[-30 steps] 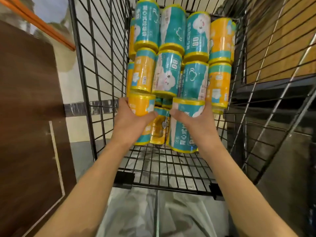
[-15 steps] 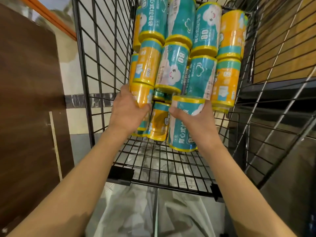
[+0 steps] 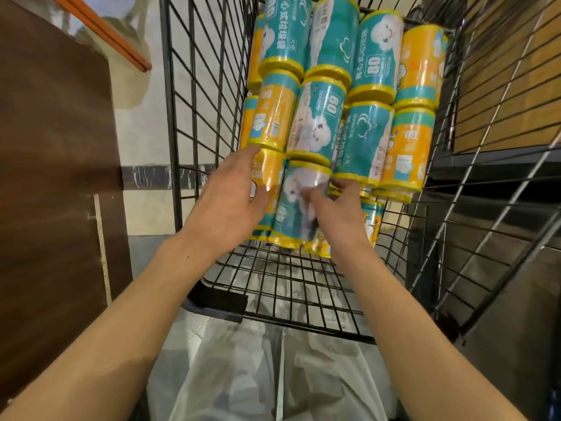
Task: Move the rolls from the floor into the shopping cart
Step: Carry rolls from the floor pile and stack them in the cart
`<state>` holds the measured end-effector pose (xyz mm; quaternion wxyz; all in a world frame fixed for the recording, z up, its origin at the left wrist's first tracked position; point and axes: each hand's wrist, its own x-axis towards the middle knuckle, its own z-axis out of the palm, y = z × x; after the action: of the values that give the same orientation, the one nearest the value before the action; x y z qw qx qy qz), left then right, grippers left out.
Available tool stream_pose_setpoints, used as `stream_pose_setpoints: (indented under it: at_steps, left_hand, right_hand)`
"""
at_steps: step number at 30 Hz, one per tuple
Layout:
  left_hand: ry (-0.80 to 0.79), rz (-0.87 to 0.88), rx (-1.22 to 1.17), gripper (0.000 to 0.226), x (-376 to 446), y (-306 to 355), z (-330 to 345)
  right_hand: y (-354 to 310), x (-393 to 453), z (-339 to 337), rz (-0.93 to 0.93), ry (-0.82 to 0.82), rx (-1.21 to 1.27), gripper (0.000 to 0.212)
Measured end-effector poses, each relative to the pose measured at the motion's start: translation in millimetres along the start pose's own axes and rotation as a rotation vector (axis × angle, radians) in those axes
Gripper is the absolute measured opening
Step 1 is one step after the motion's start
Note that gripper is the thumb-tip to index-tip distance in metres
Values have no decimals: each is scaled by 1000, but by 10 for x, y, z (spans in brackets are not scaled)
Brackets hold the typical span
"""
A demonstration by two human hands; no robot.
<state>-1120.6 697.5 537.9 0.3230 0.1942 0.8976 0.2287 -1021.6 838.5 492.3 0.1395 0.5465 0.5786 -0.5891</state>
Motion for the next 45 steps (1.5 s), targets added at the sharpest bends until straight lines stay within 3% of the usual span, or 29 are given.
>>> stream_pose_setpoints:
  at_steps: [4,11,20,25,28,35,45]
  left_hand:
    - [-81,54,137,51,1,-61,43]
    - [-284,86,404,51,-263,155,-212]
    - [-289,153,713,57,-1000,699,-770]
    - [-265,198,710,51,-1215,761,-973]
    - [-273,311,737,66,-1241,818,-1134]
    - [-275,571,824,63,-1284,1019,-1390]
    - [-366,1162,949,60,-2321,2241,-642]
  right_hand:
    - [-63,-77,-72,-146,1,-276,44]
    - [-188,-482,-328,-389,-130,-898,47]
    - [-420,-1529,-860,-486,-132,-1235,58]
    - [-537,-2004,-1009,-497,-22,-1236,56]
    - [-552,-2225,-1091,-455,61,-1160,58]
    - [-320,-2919,-1179,-317,369,-1019,62]
    - [1108,-4352,-1502,28,686,-717,54]
